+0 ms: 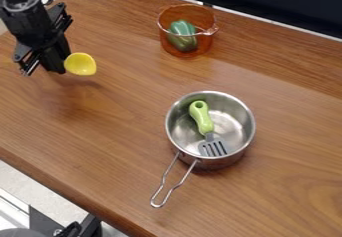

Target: Moved the silver spoon to the upper left corner

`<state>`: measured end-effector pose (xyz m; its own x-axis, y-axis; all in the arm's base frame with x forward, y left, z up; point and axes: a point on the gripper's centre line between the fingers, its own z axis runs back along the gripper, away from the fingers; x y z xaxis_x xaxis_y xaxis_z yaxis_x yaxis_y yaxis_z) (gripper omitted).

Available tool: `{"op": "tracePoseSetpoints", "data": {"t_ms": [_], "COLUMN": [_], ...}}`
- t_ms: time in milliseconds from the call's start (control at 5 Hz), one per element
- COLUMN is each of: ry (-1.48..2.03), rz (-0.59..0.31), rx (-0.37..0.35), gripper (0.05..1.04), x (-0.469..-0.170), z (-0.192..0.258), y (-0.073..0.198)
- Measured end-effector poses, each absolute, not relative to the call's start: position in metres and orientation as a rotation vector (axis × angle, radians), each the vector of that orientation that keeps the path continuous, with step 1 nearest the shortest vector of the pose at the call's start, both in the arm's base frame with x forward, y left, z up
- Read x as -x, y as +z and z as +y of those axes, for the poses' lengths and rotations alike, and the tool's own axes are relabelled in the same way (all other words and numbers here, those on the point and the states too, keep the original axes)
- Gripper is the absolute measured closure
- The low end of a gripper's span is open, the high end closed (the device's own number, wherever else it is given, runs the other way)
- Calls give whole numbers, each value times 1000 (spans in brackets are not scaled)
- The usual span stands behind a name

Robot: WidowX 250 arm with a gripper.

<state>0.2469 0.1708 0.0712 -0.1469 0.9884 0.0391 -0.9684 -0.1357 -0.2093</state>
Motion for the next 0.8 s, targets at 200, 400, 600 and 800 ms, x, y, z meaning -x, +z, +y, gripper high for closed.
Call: {"op": "tracePoseSetpoints", "data": {"t_ms": [200, 400, 600, 800], "ry": [1692, 1702, 1716, 1708], "rz": [-188, -185, -199, -202], "rx": [135, 159, 170, 173], "gripper": [954, 954, 954, 954], "x": [-261, -275, -285, -291], "z": [170, 163, 156, 148], "y": [67, 63, 58, 55]}}
